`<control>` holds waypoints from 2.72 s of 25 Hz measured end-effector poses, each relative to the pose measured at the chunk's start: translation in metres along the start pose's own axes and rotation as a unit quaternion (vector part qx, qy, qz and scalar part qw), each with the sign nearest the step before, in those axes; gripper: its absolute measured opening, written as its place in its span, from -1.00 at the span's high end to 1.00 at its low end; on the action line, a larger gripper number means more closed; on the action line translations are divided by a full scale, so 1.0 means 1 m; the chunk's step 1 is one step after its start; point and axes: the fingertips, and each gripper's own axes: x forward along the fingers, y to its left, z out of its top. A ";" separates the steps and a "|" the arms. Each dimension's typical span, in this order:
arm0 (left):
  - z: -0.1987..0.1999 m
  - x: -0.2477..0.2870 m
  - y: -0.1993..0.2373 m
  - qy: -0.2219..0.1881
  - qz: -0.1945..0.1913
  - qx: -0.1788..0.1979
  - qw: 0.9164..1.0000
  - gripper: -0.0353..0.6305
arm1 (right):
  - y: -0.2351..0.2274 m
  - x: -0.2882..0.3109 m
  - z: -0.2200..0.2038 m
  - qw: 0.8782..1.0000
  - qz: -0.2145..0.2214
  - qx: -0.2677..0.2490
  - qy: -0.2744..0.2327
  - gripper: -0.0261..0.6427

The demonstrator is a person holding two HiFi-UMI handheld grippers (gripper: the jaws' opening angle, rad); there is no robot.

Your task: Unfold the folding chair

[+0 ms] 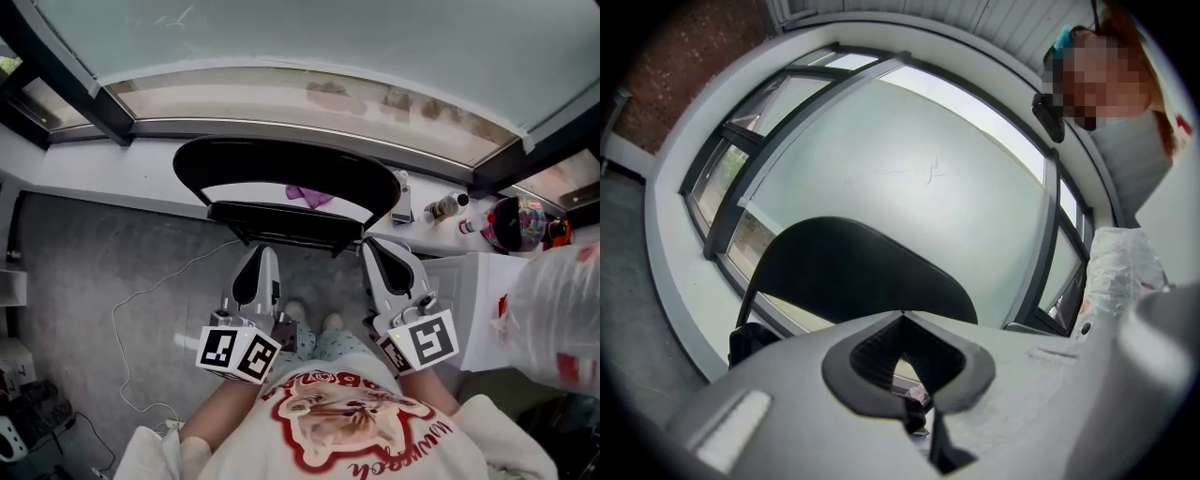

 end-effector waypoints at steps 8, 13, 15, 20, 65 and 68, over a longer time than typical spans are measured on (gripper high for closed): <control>-0.054 0.033 0.036 0.041 0.068 -0.092 0.993 0.89 | -0.053 0.005 -0.039 0.998 -0.044 0.016 0.033 0.84; -0.084 0.049 0.065 0.052 0.132 -0.156 0.978 0.46 | -0.082 0.010 -0.065 0.996 -0.080 0.019 0.046 0.83; -0.095 0.050 0.076 0.053 0.160 -0.177 0.970 0.35 | -0.087 0.010 -0.076 0.995 -0.086 0.019 0.056 0.71; -0.132 0.056 0.109 0.059 0.222 -0.247 0.942 0.00 | -0.099 0.013 -0.115 0.989 -0.109 0.047 0.090 0.43; -0.189 0.069 0.136 0.048 0.253 -0.373 0.892 0.21 | -0.137 0.052 -0.217 0.978 -0.118 0.059 0.161 0.53; -0.205 0.043 0.136 0.057 0.271 -0.368 0.888 0.31 | -0.137 0.048 -0.223 0.978 -0.116 0.060 0.165 0.54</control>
